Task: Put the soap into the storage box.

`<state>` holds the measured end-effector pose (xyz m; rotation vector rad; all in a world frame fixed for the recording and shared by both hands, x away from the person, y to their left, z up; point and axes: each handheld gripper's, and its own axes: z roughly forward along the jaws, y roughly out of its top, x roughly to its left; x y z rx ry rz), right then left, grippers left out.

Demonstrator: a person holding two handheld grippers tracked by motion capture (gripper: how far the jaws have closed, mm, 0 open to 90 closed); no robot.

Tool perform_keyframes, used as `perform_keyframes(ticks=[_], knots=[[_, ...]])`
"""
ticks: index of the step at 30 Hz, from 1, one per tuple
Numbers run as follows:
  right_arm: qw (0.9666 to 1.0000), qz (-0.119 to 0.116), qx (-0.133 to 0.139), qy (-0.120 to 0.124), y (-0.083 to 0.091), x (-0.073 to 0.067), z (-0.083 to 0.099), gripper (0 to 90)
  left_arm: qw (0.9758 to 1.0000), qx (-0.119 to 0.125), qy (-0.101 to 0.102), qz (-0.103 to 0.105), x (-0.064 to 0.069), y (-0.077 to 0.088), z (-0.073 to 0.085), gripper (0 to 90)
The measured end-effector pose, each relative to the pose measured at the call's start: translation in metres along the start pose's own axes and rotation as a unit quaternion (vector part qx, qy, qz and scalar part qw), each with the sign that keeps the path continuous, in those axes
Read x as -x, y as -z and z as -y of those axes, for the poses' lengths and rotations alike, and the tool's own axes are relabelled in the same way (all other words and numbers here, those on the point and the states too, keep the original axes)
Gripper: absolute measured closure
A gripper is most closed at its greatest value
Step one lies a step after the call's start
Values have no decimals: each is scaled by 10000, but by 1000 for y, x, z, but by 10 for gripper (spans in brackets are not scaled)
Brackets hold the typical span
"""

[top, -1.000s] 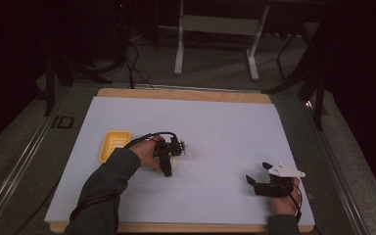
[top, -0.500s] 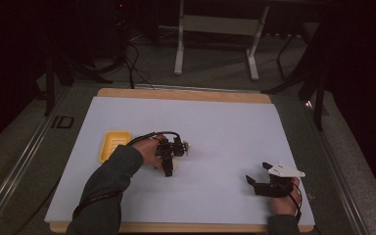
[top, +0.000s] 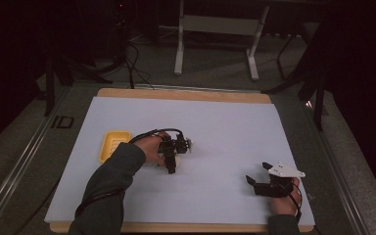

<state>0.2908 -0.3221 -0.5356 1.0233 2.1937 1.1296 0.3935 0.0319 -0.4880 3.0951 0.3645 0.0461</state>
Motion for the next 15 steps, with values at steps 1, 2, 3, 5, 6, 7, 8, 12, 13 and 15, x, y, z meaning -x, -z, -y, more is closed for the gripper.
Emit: perform_keyframes(ticks=[1, 2, 3, 5, 6, 7, 8, 12, 13, 15], knots=[[10000, 3, 0, -5, 0, 0, 0, 148, 10000, 6, -9, -4, 0, 2, 0, 236], [10000, 4, 5, -7, 0, 0, 0, 148, 10000, 16, -20, -18, 0, 4, -1, 236], [10000, 3, 6, -8, 0, 0, 0, 147, 10000, 25, -16, -32, 0, 6, -1, 237], [10000, 2, 4, -6, 0, 0, 0, 147, 10000, 58, -31, -40, -1, 9, -1, 237], [10000, 3, 7, -10, 0, 0, 0, 147, 10000, 62, -39, -46, -1, 11, -1, 236], [10000, 4, 10, -8, 0, 0, 0, 147, 9999, 67, -38, -66, -2, 13, 0, 237], [10000, 3, 10, -9, 0, 0, 0, 147, 9999, 49, -35, -84, -2, 15, 0, 237], [10000, 5, 15, -2, 0, 0, 0, 147, 9998, 75, 43, -182, -4, 23, 3, 237], [10000, 7, 11, -1, 0, 0, 0, 148, 9998, 65, 27, -208, -6, 27, 4, 236], [10000, 9, 13, 0, 0, 0, 0, 147, 9997, 83, 51, -235, -6, 31, 5, 237]])
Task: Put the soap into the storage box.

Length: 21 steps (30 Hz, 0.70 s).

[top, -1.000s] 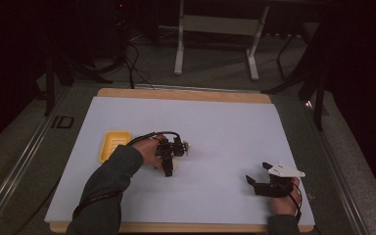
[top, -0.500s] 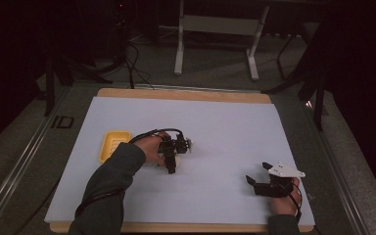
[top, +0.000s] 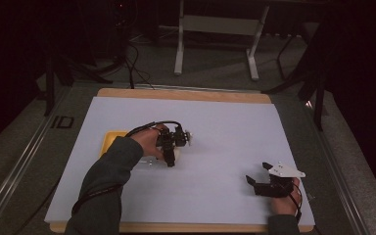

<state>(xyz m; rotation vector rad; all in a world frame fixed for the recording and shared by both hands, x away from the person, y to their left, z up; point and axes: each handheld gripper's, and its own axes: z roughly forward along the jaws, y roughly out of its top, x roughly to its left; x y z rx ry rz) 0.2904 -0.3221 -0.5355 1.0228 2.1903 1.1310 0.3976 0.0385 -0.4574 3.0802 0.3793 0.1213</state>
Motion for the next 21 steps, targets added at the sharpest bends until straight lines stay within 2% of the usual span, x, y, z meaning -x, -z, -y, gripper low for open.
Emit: perform_keyframes(ticks=[8, 21], knots=[[10000, 3, 19, 2, 0, 0, 0, 147, 9999, 67, 62, -73, -6, 15, 4, 237], [10000, 6, 21, 3, 0, 0, 0, 148, 9997, 54, 216, -94, -13, 24, 13, 237]])
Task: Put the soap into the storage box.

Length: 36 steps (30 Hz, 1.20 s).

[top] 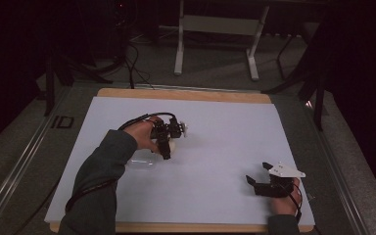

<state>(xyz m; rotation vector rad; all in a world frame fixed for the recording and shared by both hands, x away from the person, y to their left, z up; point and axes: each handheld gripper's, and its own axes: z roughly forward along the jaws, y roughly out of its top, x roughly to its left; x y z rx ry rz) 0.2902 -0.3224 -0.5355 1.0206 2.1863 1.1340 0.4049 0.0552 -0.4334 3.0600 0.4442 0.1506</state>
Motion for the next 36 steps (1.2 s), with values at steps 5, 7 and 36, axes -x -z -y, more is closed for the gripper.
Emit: perform_keyframes(ticks=[5, 7, 36], knots=[[10000, -2, 6, 1, 0, 0, 0, 148, 10000, 18, 71, 5, -4, 3, 5, 237], [10000, -1, 6, -2, 0, 0, 0, 147, 9999, 25, 129, 5, -5, 4, 6, 237], [10000, 10, 18, 1, 0, 0, 0, 147, 9983, 58, 578, -47, -24, 15, 36, 237]])
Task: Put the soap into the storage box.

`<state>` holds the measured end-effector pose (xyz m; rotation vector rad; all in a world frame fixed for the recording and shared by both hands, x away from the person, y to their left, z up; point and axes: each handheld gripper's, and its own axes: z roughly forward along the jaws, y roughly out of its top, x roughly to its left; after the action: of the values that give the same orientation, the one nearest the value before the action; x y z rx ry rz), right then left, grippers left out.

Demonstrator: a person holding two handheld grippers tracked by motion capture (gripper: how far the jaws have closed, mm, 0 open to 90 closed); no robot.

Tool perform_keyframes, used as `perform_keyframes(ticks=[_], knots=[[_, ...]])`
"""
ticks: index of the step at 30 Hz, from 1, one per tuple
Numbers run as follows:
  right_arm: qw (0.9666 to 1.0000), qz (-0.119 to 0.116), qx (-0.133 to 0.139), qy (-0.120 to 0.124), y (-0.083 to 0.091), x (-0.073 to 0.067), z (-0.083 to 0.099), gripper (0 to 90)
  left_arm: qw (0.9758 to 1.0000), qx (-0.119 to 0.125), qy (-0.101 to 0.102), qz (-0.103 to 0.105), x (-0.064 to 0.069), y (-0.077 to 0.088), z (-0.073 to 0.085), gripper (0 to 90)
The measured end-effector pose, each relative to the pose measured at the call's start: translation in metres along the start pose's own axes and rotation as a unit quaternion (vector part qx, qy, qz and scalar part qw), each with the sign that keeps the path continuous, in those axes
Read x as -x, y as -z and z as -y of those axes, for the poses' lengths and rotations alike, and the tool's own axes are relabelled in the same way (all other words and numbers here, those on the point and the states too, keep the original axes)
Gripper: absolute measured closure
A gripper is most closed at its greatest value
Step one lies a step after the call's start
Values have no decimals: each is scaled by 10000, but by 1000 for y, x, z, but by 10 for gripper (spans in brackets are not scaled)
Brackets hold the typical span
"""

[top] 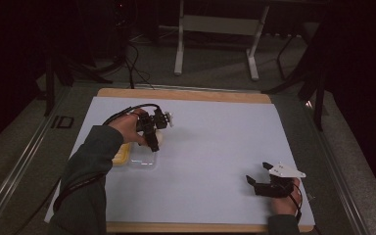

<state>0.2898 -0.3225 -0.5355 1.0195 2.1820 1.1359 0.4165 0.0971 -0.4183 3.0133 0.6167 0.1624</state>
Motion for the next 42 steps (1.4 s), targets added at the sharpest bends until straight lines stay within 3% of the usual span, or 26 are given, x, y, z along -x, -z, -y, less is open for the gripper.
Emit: perform_keyframes(ticks=[33, 42], knots=[[10000, 10, 0, 16, 0, -1, 0, 147, 9988, -57, 484, -43, -19, -1, 38, 237], [10000, 12, 3, 15, 0, -1, 0, 148, 9975, 15, 709, -78, -24, -2, 50, 237]])
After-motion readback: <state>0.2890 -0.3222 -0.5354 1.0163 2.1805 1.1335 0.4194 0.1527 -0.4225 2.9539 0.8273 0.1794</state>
